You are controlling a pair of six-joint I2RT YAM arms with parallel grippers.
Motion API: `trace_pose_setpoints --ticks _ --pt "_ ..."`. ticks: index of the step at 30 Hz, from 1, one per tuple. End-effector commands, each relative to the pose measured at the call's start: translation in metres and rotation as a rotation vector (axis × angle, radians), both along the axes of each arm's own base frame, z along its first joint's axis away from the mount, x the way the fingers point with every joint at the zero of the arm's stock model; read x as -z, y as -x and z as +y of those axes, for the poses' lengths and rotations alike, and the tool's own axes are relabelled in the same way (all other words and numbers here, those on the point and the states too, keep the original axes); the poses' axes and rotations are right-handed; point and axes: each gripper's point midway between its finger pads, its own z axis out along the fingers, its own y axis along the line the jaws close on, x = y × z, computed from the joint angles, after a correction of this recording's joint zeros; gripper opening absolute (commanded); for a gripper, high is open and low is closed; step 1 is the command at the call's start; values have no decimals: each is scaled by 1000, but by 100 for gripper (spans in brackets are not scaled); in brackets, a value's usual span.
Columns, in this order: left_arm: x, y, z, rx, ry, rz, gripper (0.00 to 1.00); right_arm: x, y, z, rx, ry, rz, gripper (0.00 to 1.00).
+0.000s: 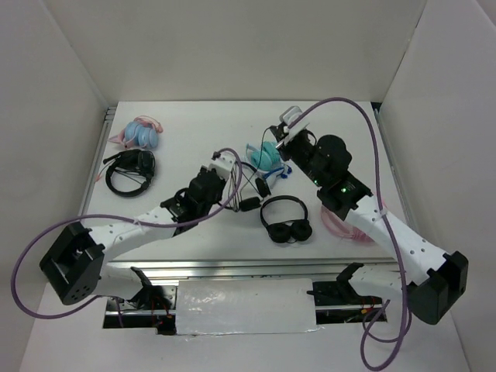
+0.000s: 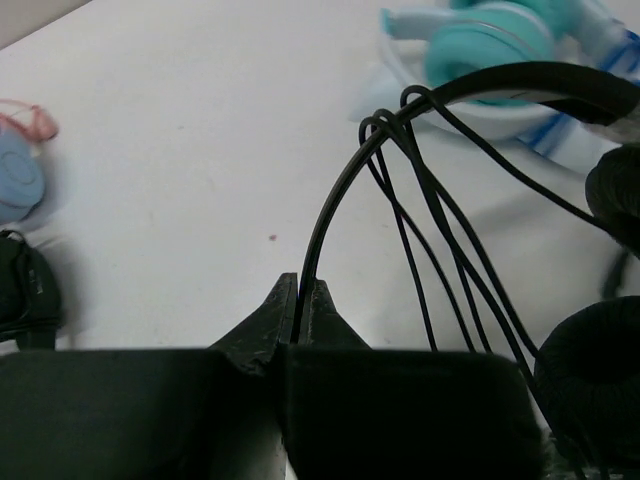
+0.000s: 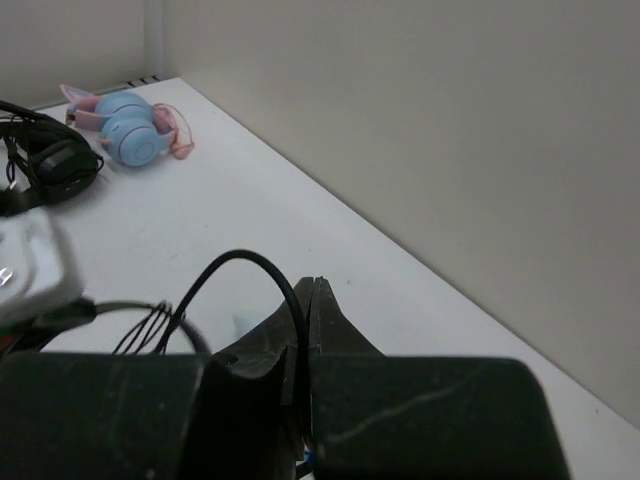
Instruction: Wrap the headphones
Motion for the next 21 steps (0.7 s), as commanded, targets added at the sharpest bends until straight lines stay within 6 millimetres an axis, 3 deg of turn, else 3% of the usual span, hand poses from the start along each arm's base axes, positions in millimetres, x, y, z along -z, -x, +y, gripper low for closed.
trace_pose_setpoints --ticks 1,3,4,6,7,8,10,12,21 --pt "-35 21 -37 122 78 -112 0 -13 -3 25 -204 28 -41 0" --pt "-28 41 -48 169 58 -104 0 -14 -17 22 -188 23 -20 0" --pt "-26 48 -51 185 55 -102 0 -3 -32 19 -164 32 9 0" --pt "-19 69 -64 256 41 -82 0 -9 -41 20 -182 29 9 0" --pt "-18 77 -71 296 42 -72 0 0 -54 16 -167 36 38 0" --pt "-17 87 -75 329 45 -68 0 -10 -55 18 -193 26 28 0" --pt "-17 106 -90 407 57 -65 0 1 -68 20 -201 34 73 0" --pt "-19 118 -93 415 65 -73 0 -2 -77 16 -203 12 87 0" --pt "-50 137 -71 385 195 -117 0 54 -99 -4 -214 -79 227 0"
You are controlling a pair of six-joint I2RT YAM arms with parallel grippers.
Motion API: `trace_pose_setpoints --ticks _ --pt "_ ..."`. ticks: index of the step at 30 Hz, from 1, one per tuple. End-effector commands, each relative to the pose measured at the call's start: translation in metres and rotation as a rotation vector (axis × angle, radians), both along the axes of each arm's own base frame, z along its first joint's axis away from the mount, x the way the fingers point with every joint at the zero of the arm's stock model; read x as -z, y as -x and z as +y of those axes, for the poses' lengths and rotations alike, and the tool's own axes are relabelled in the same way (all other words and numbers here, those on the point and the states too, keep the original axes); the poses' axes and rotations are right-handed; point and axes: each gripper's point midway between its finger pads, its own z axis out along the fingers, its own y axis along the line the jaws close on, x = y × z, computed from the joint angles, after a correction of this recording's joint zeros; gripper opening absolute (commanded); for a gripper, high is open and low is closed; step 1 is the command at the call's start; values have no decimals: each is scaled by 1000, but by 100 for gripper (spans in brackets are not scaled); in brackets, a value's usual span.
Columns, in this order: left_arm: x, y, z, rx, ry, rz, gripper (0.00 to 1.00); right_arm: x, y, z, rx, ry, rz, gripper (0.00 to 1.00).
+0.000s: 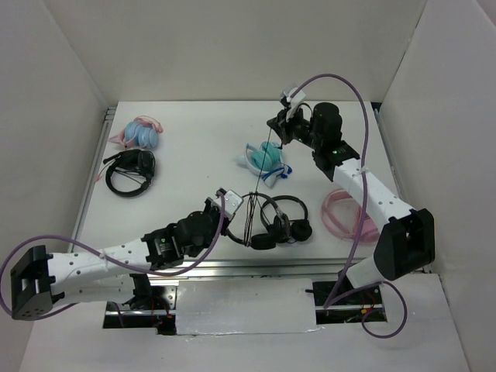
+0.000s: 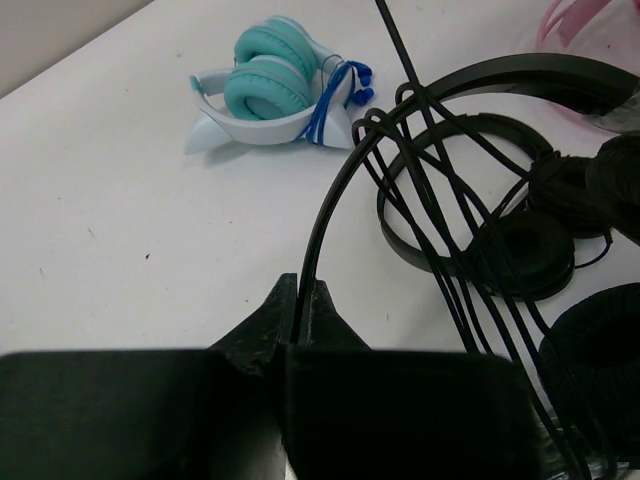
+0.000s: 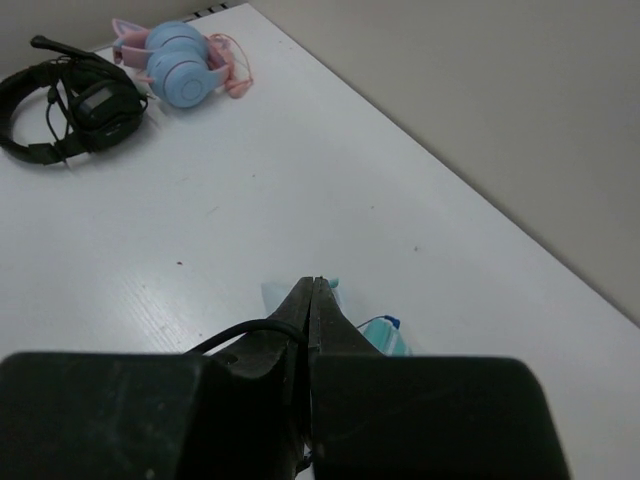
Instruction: Wrap the headphones
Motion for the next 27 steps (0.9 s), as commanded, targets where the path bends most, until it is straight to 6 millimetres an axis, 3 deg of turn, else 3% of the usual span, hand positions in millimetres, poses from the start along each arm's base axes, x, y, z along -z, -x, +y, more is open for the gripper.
trace_pose_setpoints --ticks 1,3,9,11,13,15,16,22,27 --pt "-21 9 1 12 115 -12 0 0 -7 -2 -39 -97 20 0" --pt "-37 12 3 29 153 -36 0 18 -9 0 -61 -109 78 0" --pt "-102 21 11 74 386 -150 0 79 14 39 -213 -134 224 0" --pt "-120 21 14 67 430 -169 0 90 19 49 -240 -156 262 0" --pt "-147 13 25 -11 512 -175 0 100 34 62 -274 -193 320 0" --pt "-154 -8 45 -195 547 -164 0 111 50 70 -295 -207 358 0" --pt "-172 -14 49 -233 596 -165 0 116 61 78 -315 -216 384 0" --pt "-201 -69 75 -471 602 -176 0 130 109 100 -337 -230 427 0" --pt "-224 -87 79 -499 637 -209 0 109 126 106 -398 -362 362 4"
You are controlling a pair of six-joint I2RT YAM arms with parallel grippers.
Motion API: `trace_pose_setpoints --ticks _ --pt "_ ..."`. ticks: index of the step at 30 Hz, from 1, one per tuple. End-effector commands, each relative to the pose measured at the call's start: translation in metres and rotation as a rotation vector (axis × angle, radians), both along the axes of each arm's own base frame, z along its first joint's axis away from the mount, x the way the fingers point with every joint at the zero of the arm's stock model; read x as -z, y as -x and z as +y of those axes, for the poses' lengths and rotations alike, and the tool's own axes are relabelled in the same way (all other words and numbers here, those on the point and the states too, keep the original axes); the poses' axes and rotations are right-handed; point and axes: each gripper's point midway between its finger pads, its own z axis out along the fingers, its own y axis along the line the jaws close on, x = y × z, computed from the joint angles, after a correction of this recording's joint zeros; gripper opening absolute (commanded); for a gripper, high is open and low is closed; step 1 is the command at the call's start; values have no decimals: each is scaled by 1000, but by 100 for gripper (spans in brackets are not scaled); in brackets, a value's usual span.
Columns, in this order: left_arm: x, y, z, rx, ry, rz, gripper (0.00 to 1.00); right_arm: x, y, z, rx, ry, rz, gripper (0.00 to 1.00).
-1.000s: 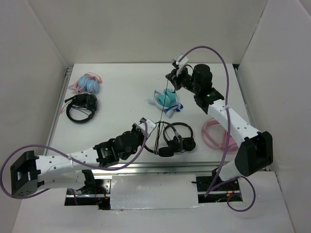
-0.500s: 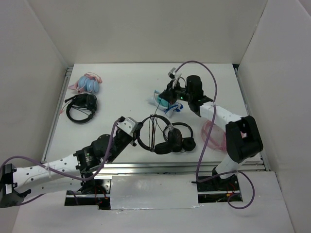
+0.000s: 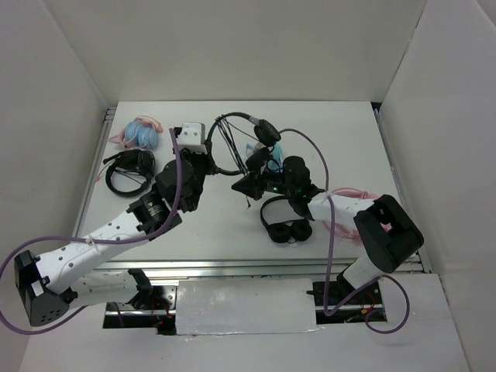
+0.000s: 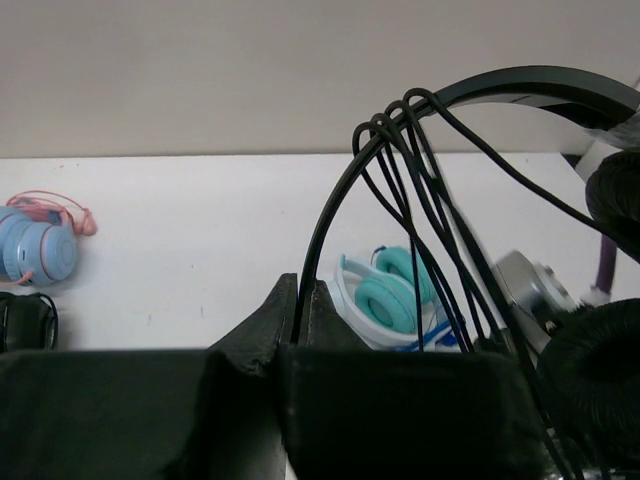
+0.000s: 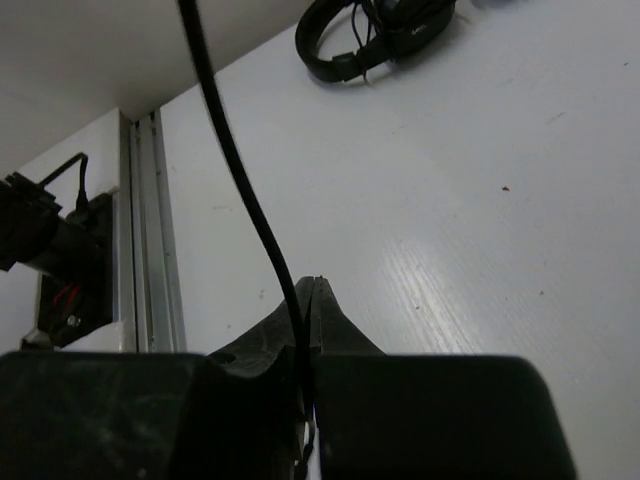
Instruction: Wrap the headphones
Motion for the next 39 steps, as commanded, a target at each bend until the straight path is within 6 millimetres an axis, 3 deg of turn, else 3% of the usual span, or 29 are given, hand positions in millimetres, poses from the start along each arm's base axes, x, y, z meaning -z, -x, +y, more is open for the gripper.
trace_pose_setpoints --ticks 1,7,9,16,20,21,22,24,26,27,28,32,33,34,36,39 --pt "-72 -5 16 -60 227 -139 0 -39 -4 2 25 -161 -78 5" --pt "-89 -11 22 -106 180 -160 0 -51 0 11 -11 -227 -103 7" --pt "-94 -12 27 -127 175 -163 0 -54 1 8 0 -253 -117 0" --pt "-102 -18 46 -207 161 -158 0 -53 14 0 23 -259 -155 0" --pt "-105 -24 57 -273 146 -151 0 -46 9 -4 111 -182 -169 0" --pt "-101 -26 61 -291 123 -136 0 -53 10 -6 136 -175 -192 0" --pt "-96 -30 63 -308 104 -124 0 -42 15 -4 147 -111 -181 0" --pt "-88 -35 71 -357 83 -108 0 -34 9 -17 277 -15 -169 0" --pt "-71 -41 77 -409 56 -76 0 -36 13 -19 326 45 -189 0" --pt "-62 -45 80 -419 40 -58 0 -30 11 -30 385 114 -179 0" --pt "-52 -50 78 -410 22 -38 0 -38 17 -25 368 142 -215 0" --pt "-3 -60 72 -380 -63 42 0 -38 14 -39 420 353 -259 0" --pt "8 -61 71 -375 -80 56 0 -21 20 -42 380 449 -233 0" --pt "29 -62 63 -324 -125 87 0 -32 20 -38 344 474 -277 0" --pt "53 -61 59 -277 -159 131 0 -13 33 -35 205 577 -293 0" --pt "113 -50 52 -151 -240 226 0 7 48 -33 37 688 -342 0"
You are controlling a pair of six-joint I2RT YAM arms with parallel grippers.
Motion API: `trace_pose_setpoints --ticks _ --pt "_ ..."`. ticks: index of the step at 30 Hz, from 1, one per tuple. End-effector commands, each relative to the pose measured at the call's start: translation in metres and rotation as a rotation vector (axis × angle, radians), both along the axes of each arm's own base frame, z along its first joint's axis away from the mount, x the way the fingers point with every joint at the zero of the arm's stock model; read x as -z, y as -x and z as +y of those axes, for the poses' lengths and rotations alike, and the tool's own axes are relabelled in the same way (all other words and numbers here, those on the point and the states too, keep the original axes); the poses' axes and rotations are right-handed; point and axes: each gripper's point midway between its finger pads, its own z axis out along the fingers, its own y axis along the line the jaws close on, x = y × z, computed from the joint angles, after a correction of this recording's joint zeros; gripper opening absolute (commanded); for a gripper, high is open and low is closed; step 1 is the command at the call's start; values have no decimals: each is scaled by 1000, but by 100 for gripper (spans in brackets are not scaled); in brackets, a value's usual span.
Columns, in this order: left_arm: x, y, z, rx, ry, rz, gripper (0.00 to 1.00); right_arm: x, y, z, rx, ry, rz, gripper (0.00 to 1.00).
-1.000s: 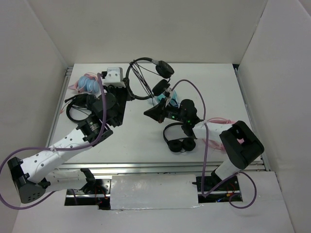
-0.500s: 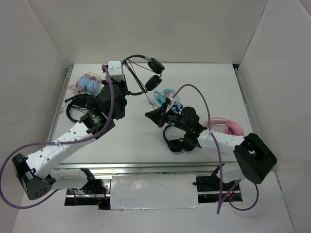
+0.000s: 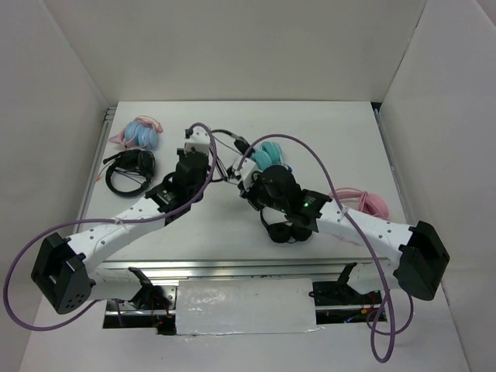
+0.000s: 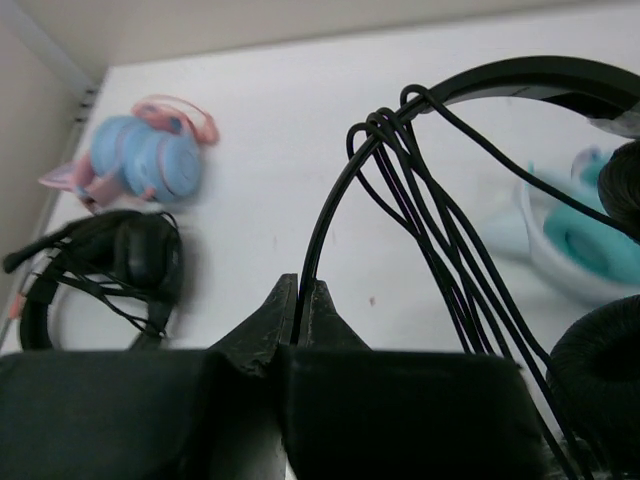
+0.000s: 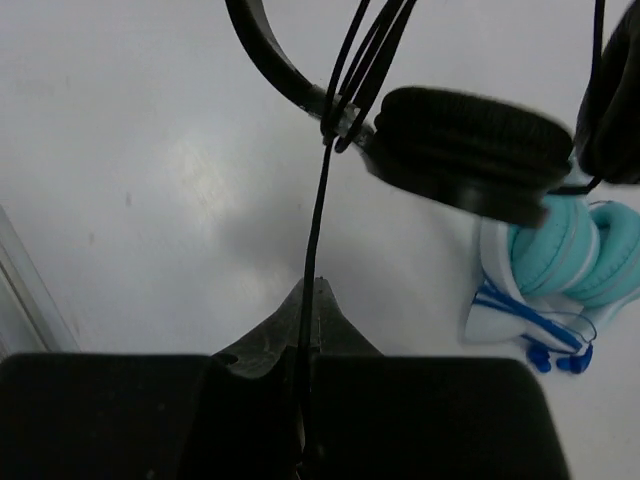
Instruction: Wrap the headphones
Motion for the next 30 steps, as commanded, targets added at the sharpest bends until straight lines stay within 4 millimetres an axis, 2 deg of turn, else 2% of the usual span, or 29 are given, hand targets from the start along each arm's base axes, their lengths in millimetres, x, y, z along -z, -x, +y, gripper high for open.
trace_pose_setpoints --ticks 1,2,3,4,5,6,7,8,9,10,12,13,14,15,18,20,21,23,25,26,30 --pt "32 6 -13 126 38 41 0 38 26 -9 -189 276 33 0" --pt "42 9 -18 171 44 58 0 47 29 -11 -208 314 66 0" --pt "58 17 -18 202 34 86 0 42 28 -7 -221 310 68 0" --pt "66 20 -19 224 42 99 0 40 32 0 -248 289 92 0" --pt "72 24 -27 272 60 106 0 49 37 5 -283 288 143 0" --pt "74 27 -29 297 71 106 0 36 36 16 -307 238 174 0" --pt "87 32 -32 330 89 123 0 51 51 24 -384 237 283 0" --pt "94 35 -29 326 82 137 0 48 52 32 -403 223 316 0" --pt "95 38 -34 365 102 135 0 37 50 44 -410 197 330 0" --pt "108 43 -32 374 96 161 0 52 48 48 -399 228 371 0" --pt "119 49 -35 422 90 186 0 57 27 52 -295 265 347 0" --pt "122 50 -35 427 90 195 0 74 23 52 -270 311 373 0" --pt "128 54 -38 454 95 208 0 71 14 55 -242 317 360 0" --pt "132 55 -37 458 100 215 0 81 11 57 -236 339 381 0" --pt "151 59 -34 449 115 252 0 87 3 64 -203 343 402 0" --pt "162 62 -33 446 134 279 0 84 -4 70 -169 309 415 3" --pt "163 63 -37 472 151 274 0 87 -7 73 -155 298 430 4" --pt "169 62 -34 461 159 278 0 82 -12 78 -138 250 478 6" --pt "175 61 -32 447 197 308 0 86 -16 81 -124 225 534 7" --pt "179 59 -33 440 212 324 0 81 -18 85 -109 198 555 9" --pt "190 55 -31 428 262 351 0 91 -21 91 -98 198 600 12"
